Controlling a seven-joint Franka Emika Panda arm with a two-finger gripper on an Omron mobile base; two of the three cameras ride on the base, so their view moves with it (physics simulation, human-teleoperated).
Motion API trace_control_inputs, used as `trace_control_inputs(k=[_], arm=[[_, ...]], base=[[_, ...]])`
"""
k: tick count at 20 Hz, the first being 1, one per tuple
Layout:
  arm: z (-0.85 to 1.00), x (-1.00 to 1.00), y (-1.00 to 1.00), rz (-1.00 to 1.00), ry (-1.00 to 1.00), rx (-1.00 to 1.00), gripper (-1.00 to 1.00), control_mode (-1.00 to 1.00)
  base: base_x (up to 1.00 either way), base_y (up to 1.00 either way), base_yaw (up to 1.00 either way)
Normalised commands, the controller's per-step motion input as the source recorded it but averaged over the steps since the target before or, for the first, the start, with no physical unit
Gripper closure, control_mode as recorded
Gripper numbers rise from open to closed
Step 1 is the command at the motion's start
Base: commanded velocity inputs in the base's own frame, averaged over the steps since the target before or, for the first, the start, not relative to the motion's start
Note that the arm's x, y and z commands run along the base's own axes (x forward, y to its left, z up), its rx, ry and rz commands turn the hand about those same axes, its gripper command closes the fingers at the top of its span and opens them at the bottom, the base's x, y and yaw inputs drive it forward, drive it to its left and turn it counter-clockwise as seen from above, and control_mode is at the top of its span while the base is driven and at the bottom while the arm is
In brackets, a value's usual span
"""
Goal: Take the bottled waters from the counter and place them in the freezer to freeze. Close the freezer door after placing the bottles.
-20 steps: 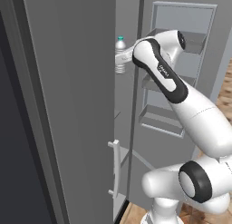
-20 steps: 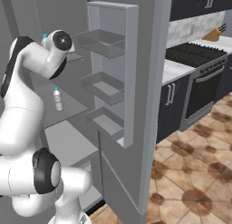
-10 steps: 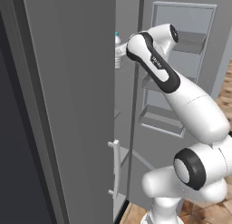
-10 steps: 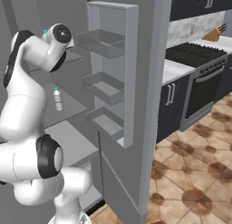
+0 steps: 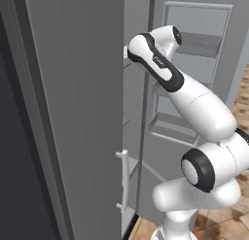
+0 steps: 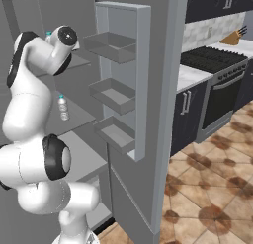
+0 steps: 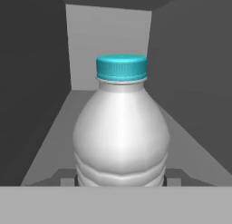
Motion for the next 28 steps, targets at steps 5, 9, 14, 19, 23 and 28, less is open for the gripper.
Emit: trace_control_inputs(k=[5,9,14,19,23,28], arm=[[-0.07,0.29,0.04,0.0,-0.03,-0.05,1.0,-1.0],[0.0,0.32,0.0,0.0,0.0,0.0,1.0,-1.0],[-0.02,0.22,0.02,0.0,0.03,0.0,1.0,-1.0],[-0.1,0.06,0.09,0.0,0.0,0.0,1.0,-1.0],[-0.19,0.1,0.19,0.0,0.0,0.0,1.0,-1.0],[-0.23,0.16,0.16,0.0,0.0,0.0,1.0,-1.0]], base=[[0.0,0.0,0.0],[0.0,0.0,0.0],[0.0,0.0,0.0],[0.0,0.0,0.0],[0.0,0.0,0.0],[0.0,0.0,0.0]])
